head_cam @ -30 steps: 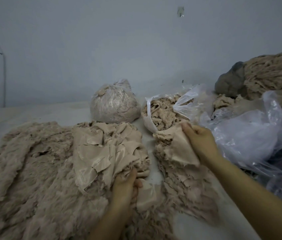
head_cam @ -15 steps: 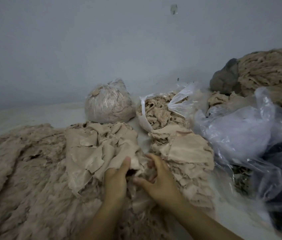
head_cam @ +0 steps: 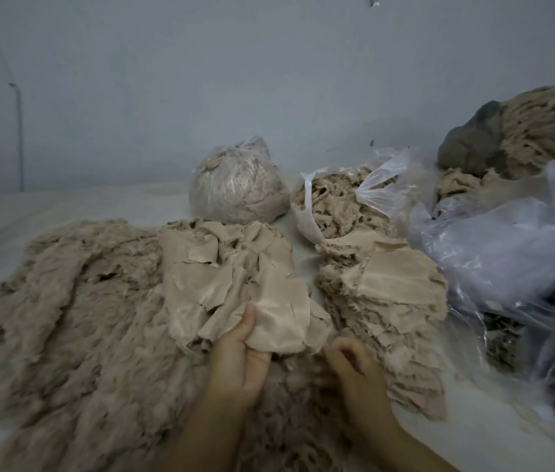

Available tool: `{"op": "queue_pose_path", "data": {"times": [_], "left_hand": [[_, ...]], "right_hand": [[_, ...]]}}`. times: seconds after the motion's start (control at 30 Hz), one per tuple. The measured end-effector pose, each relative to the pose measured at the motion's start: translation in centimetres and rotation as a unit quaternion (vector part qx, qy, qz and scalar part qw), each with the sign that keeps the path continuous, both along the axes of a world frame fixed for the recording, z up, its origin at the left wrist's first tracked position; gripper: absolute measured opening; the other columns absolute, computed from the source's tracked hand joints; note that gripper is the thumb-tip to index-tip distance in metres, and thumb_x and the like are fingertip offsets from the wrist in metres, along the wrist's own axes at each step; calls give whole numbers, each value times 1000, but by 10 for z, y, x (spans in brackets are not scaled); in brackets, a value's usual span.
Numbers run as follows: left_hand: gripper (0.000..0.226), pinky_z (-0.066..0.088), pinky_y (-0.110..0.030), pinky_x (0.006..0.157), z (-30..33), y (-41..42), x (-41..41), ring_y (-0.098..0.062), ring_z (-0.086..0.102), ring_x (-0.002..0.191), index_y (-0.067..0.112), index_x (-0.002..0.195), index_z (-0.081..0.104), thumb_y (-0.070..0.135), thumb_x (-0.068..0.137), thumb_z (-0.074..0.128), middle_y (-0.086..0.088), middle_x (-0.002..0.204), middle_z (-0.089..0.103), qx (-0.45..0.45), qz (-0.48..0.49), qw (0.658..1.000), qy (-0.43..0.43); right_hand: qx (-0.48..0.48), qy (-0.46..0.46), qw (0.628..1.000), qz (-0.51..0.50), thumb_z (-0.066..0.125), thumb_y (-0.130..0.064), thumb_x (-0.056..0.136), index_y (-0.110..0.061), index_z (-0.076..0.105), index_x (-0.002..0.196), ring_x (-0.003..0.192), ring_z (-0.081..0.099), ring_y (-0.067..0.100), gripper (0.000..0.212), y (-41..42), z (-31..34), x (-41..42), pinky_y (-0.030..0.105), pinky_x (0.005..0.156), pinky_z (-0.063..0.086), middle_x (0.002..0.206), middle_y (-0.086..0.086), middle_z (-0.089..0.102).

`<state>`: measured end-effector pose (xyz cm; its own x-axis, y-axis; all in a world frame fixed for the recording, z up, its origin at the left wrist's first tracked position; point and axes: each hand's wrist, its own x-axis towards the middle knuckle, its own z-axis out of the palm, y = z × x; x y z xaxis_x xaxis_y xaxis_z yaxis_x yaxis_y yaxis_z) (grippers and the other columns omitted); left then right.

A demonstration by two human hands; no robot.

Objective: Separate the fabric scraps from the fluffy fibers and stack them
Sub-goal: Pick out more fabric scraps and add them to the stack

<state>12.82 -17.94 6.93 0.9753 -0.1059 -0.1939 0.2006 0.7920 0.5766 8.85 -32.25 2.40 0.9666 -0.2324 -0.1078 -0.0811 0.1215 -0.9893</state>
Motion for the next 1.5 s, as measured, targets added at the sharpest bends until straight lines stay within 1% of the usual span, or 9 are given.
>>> {"op": "queue_pose_path", "data": {"times": [0.1, 0.33, 0.5, 0.67, 0.8, 0.93, 1.17, 1.4, 1.5], "left_hand": [[37, 57, -34, 64, -6, -18, -15, -25, 72, 82, -3, 99, 70, 26, 87, 51, -21, 96, 72, 59, -47, 997, 10], [41, 55, -36, 87, -14, -27, -34, -32, 64, 108, -6, 121, 56, 14, 85, 58, -23, 116, 65, 90, -49, 995, 10], [27, 57, -29, 64, -2, -10, -4, -25, 69, 77, 0, 105, 61, 23, 97, 50, -17, 88, 70, 43, 3, 994, 99], [34, 23, -13, 27, 2, 18, 22, -3, 31, 26, 14, 69, 43, 18, 102, 38, 4, 39, 35, 7, 33, 980, 195], [42, 53, -34, 73, 0, 19, 14, -24, 63, 74, 4, 86, 66, 42, 94, 50, -16, 81, 66, 110, -104, 978, 146], [49, 43, -43, 104, 4, 4, 3, -31, 59, 113, -3, 115, 64, 39, 91, 54, -20, 118, 65, 117, -209, 964, 111], [29, 54, -25, 43, 9, -22, 23, -20, 65, 48, -8, 118, 55, -11, 89, 52, -22, 89, 67, 169, 1, 975, 143], [38, 23, -13, 29, -6, -40, 22, -4, 36, 29, 2, 89, 58, -16, 86, 25, -3, 49, 49, 279, 106, 943, 149], [21, 38, -15, 34, -8, -59, 9, -10, 50, 38, 9, 88, 57, 5, 98, 40, -5, 55, 55, 310, 68, 937, 144]], "right_hand": [[225, 110, 956, 156, 54, -49, 87, -7, 75, 92, 83, 72, 24, 48, 18, 11, -5, 31, 63, 57, 97, 16, 73], [395, -1, 919, 7, 53, -20, 92, 6, 56, 124, 110, 62, 38, 41, 24, 33, 18, 49, 99, 48, 117, 27, 64], [399, -25, 916, -23, 47, -15, 97, 4, 57, 119, 88, 71, 31, 31, 26, 28, 19, 39, 69, 61, 107, 25, 68], [353, 4, 933, -71, 54, -22, 94, 1, 56, 122, 35, 51, 11, 36, 9, 36, 26, 16, 32, 38, 61, 9, 63], [237, 17, 971, 40, 70, -18, 74, -1, 69, 106, 76, 72, 26, 36, 23, 41, 19, 28, 58, 57, 93, 19, 73], [138, 16, 985, 104, 71, -18, 73, -8, 77, 85, 77, 73, 21, 17, 41, 34, 0, 23, 60, 54, 88, 16, 74], [30, 42, 990, 131, 78, -15, 74, -22, 78, 74, 79, 70, 5, 7, 15, 22, -17, 13, 63, 51, 85, -5, 76], [70, 9, 994, 85, 79, -25, 67, -16, 78, 86, 82, 73, 20, 21, -48, 18, -21, 34, 75, 57, 87, 5, 76], [79, -4, 993, 84, 71, -21, 81, -17, 79, 73, 76, 73, 19, 12, -58, 19, -15, 31, 68, 58, 81, 6, 76]]}}
